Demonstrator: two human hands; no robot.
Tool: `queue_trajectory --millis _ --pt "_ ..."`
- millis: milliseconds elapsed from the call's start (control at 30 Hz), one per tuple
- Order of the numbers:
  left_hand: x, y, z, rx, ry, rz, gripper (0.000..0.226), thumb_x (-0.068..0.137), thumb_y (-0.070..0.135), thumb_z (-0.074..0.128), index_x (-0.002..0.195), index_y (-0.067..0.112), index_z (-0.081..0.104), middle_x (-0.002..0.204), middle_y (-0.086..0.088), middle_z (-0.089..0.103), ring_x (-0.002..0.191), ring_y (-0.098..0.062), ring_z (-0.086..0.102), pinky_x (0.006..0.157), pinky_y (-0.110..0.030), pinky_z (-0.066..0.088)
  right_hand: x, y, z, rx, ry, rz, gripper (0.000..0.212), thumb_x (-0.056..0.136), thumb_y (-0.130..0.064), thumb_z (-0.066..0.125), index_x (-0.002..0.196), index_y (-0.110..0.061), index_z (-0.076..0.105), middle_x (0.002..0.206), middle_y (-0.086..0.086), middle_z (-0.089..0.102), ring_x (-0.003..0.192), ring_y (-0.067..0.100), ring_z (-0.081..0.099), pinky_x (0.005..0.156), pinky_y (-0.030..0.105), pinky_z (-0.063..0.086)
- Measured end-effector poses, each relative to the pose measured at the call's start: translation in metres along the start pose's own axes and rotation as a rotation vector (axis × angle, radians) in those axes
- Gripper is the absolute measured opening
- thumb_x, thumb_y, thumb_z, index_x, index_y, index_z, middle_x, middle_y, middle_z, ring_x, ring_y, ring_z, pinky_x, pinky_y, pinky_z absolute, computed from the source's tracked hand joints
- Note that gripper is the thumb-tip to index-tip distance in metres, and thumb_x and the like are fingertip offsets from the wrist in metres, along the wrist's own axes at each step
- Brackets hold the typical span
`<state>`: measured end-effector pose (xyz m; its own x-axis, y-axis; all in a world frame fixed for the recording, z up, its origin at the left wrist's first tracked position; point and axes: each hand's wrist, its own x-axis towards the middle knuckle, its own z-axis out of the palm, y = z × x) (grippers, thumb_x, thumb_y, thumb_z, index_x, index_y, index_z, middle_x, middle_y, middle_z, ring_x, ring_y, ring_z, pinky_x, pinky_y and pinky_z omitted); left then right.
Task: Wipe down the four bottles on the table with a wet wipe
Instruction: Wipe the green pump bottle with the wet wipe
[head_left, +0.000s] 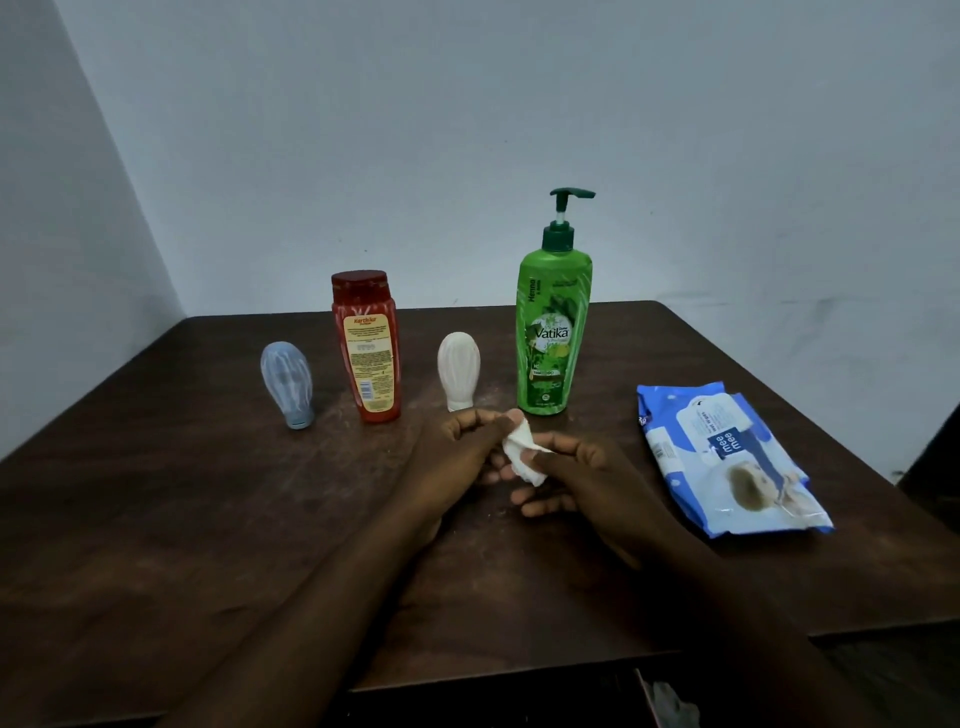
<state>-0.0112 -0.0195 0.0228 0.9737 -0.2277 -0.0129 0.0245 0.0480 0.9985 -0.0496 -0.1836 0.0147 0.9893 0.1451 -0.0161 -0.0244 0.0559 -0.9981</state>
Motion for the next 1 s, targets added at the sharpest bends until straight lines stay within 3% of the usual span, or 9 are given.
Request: queue_trajectory --millis 133,333,467,633,800,933,1000 --pt "0.007 0.004 0.000 0.040 0.023 -0.030 0.017 0.092 0.031 0.069 0.092 0.017 0.079 0.074 -0.005 0.071 0.063 -0.009 0.062 0.058 -0.022 0.050 -0.001 -0.001 0.000 0.098 0.047 0.004 0.025 0.101 -0.026 0.053 0.101 -0.018 0.077 0.099 0.010 0.078 0.078 0.020 0.073 0.066 0.030 0.062" --pt "0.023 0.034 0.005 0.213 0.049 0.123 0.010 0.092 0.021 0.068 0.088 0.020 0.077 0.067 0.005 0.071 0.061 -0.007 0.061 0.059 -0.023 0.050 0.002 -0.003 -0.008 0.278 0.193 -0.074 0.022 0.102 -0.021 0.051 0.112 -0.012 0.069 0.104 0.009 0.077 0.092 0.023 0.076 0.070 0.027 0.061" --pt "0.049 0.078 0.015 0.241 0.148 0.345 0.005 0.091 0.022 0.069 0.094 0.024 0.072 0.092 0.009 0.074 0.082 -0.004 0.067 0.069 -0.022 0.051 0.002 -0.002 -0.011 0.380 0.240 -0.072 0.017 0.097 -0.007 0.059 0.112 -0.008 0.066 0.103 0.012 0.077 0.095 0.028 0.075 0.072 0.026 0.061" --pt "0.089 0.135 0.031 0.307 0.232 0.563 0.039 0.086 0.035 0.076 0.121 0.022 0.065 0.119 0.006 0.065 0.097 -0.005 0.063 0.077 -0.016 0.049 0.000 -0.005 -0.010 0.348 0.277 -0.043 0.018 0.088 -0.008 0.070 0.106 -0.009 0.070 0.097 0.010 0.078 0.088 0.028 0.076 0.067 0.026 0.061" --pt "0.121 0.154 0.040 0.349 0.019 0.421 0.049 0.087 0.036 0.075 0.129 0.013 0.062 0.123 -0.001 0.066 0.111 -0.011 0.063 0.093 -0.026 0.050 -0.001 -0.005 -0.009 0.269 0.298 -0.022 0.015 0.090 -0.015 0.069 0.105 -0.012 0.070 0.093 0.013 0.078 0.081 0.025 0.077 0.063 0.026 0.061" --pt "0.122 0.146 0.041 0.403 -0.089 0.428 0.034 0.090 0.026 0.074 0.121 0.014 0.070 0.112 0.005 0.071 0.098 -0.002 0.066 0.081 -0.017 0.052 0.000 -0.003 -0.011 0.247 0.323 -0.034 0.017 0.090 -0.019 0.069 0.106 -0.012 0.070 0.091 0.011 0.078 0.077 0.021 0.076 0.063 0.026 0.060" --pt "0.119 0.141 0.038 0.395 -0.048 0.475 0.029 0.089 0.025 0.075 0.116 0.016 0.074 0.110 0.006 0.074 0.100 -0.004 0.068 0.086 -0.022 0.056 0.001 -0.001 -0.012 0.220 0.366 -0.056 0.021 0.090 -0.019 0.071 0.109 -0.010 0.071 0.089 0.009 0.078 0.076 0.017 0.075 0.064 0.027 0.060"
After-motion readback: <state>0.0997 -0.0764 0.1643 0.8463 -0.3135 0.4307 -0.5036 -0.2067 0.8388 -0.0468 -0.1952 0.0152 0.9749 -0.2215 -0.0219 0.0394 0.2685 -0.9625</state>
